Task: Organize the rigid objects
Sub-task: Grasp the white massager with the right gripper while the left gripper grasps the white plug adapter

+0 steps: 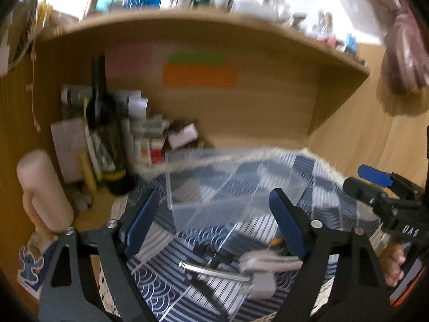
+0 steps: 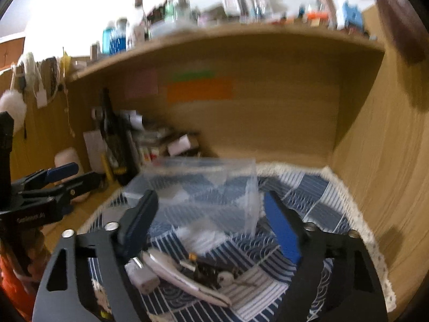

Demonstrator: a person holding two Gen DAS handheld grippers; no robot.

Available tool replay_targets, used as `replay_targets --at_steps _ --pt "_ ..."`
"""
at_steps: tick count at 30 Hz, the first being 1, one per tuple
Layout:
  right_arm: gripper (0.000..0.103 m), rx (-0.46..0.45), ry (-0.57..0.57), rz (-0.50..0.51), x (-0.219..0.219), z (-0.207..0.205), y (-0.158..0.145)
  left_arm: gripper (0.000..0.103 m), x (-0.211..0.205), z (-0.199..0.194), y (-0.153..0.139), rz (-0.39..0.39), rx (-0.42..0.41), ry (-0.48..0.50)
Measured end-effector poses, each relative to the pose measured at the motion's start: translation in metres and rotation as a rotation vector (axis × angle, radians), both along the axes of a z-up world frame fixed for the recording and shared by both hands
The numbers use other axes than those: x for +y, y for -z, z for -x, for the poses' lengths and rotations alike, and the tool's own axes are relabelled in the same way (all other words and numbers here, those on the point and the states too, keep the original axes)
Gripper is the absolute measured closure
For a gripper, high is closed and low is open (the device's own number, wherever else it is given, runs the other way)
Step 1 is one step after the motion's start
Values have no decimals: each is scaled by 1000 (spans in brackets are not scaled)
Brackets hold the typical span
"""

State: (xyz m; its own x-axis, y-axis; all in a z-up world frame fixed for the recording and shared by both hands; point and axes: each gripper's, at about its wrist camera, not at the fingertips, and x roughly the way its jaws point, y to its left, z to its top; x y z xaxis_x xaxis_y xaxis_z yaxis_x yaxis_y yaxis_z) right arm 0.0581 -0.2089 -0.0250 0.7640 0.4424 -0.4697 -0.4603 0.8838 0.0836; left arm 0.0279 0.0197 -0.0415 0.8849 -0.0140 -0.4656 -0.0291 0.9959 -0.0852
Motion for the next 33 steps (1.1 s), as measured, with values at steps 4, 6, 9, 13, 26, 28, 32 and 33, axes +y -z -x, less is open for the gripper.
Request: replay_targets --at_steps 4,6,9,13,26,28,32,33 --pt "48 98 -27 37 0 -10 23 28 3 -7 33 10 120 3" --pt "53 127 -37 57 1 -11 30 31 2 -8 44 18 162 9" --pt "62 170 -60 92 6 -11 44 36 -3 -5 61 28 210 29" --pt "71 224 -117 138 14 -4 63 40 -15 1 71 23 244 66" --pt "74 357 -213 195 24 4 104 47 -50 8 94 43 326 188" --pt "74 355 -216 204 25 7 105 47 -54 7 100 41 343 199" --pt "74 355 -224 221 28 9 105 55 -56 2 111 36 360 199" --pt "74 357 -226 224 30 7 105 55 -55 2 111 40 357 200"
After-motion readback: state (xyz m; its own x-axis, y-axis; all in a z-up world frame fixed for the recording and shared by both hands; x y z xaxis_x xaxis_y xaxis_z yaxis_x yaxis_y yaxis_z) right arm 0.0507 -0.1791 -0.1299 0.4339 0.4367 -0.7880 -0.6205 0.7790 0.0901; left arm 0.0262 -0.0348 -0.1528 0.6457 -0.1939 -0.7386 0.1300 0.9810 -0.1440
